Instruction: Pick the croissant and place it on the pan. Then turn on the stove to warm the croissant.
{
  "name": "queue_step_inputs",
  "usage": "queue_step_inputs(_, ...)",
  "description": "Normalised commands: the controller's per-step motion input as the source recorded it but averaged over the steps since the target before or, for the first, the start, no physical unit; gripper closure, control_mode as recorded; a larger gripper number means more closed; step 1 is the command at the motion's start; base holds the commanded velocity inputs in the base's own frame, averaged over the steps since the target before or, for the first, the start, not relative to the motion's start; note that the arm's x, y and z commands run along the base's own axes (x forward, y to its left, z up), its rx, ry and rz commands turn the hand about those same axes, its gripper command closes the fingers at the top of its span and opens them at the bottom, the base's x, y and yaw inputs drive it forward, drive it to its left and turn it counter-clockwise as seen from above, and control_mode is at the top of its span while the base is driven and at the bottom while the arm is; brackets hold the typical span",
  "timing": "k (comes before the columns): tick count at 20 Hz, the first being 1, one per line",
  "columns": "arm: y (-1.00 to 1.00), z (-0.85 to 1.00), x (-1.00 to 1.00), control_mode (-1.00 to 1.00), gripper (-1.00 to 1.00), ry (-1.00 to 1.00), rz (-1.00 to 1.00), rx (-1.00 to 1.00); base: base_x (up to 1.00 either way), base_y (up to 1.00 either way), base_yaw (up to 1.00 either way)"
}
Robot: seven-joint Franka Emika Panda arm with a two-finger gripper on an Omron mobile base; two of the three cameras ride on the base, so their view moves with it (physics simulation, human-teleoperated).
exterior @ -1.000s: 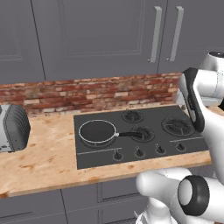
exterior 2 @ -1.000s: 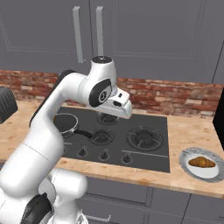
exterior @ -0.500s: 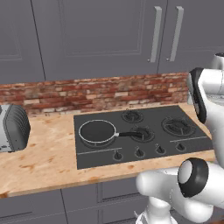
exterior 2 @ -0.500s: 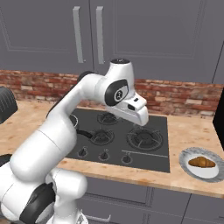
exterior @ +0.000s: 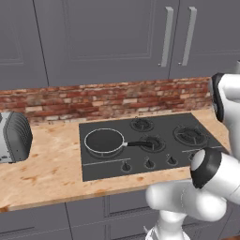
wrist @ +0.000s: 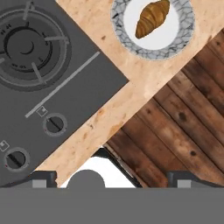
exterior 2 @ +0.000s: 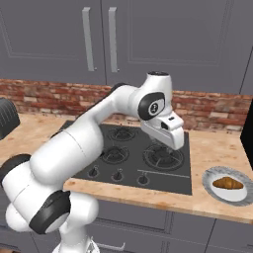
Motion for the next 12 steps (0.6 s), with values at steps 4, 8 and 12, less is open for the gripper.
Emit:
queue_step_inputs(4, -0.35, -0.22, 0.00, -1.00, -1.00, 0.00, -0.12, 0.00, 0.00, 0.00, 0.00)
queue_step_inputs(8, -0.37, -0.23, 0.00, -1.00, -1.00, 0.00, -0.08, 0.00, 0.00, 0.00, 0.00)
queue_step_inputs(12, -0.42, -0.23, 0.00, -1.00, -1.00, 0.00, -0.06, 0.00, 0.00, 0.00, 0.00)
